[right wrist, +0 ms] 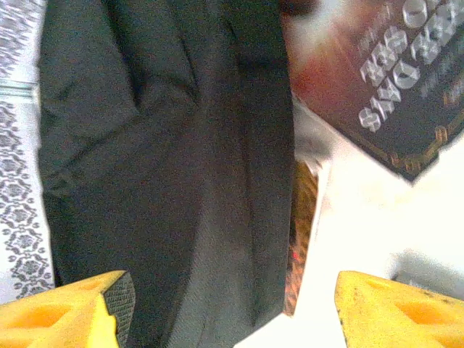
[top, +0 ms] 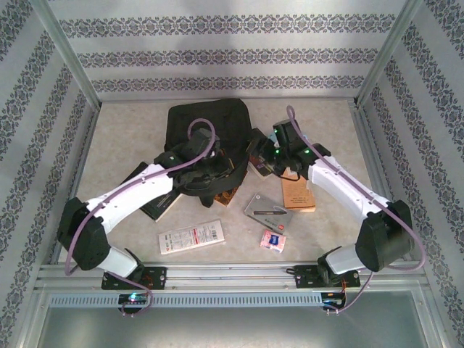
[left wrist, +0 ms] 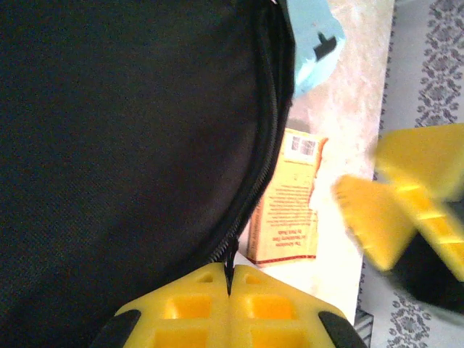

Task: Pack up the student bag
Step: Unzip the student bag to access the book.

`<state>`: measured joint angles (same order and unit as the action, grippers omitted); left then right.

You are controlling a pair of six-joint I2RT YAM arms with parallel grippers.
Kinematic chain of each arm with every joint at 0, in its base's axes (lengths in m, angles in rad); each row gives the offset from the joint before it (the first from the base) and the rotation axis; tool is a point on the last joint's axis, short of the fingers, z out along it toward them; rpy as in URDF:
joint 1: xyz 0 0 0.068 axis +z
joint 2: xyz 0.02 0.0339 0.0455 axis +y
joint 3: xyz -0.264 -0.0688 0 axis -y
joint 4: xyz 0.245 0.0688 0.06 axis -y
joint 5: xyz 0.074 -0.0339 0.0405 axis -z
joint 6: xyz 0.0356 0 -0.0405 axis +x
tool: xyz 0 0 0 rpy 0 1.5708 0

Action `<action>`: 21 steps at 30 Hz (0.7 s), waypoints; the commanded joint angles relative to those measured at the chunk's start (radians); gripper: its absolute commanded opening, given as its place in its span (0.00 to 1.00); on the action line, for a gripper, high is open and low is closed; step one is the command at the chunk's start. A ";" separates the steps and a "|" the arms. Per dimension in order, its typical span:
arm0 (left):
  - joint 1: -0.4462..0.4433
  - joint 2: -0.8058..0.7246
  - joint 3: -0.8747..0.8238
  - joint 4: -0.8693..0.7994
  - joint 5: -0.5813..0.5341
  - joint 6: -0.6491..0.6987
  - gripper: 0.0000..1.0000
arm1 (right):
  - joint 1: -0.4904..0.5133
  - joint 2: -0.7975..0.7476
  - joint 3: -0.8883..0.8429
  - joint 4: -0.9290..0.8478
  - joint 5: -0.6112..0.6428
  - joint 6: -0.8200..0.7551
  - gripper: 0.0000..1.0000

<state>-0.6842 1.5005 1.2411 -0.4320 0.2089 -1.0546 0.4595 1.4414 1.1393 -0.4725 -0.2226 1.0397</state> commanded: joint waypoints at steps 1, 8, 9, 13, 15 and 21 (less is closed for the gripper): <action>-0.040 0.013 0.029 0.030 0.006 -0.010 0.00 | 0.028 0.006 -0.024 -0.012 -0.006 0.099 0.73; -0.041 -0.021 -0.064 0.072 0.013 -0.035 0.00 | 0.057 0.051 -0.050 0.078 -0.013 0.105 0.69; -0.041 -0.027 -0.075 0.077 0.012 -0.037 0.00 | 0.066 0.064 -0.042 0.075 -0.009 0.102 0.68; -0.041 -0.045 -0.119 0.100 0.008 -0.034 0.00 | 0.092 0.122 -0.021 0.093 -0.015 0.098 0.60; -0.041 -0.051 -0.138 0.103 0.004 -0.032 0.00 | 0.107 0.144 -0.006 0.111 -0.024 0.092 0.51; -0.040 -0.070 -0.166 0.101 -0.007 -0.023 0.00 | 0.148 0.152 0.026 0.055 0.049 0.038 0.13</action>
<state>-0.7189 1.4662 1.0882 -0.3576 0.2085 -1.0805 0.5934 1.5970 1.1229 -0.3992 -0.2131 1.1057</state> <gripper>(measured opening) 0.059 0.173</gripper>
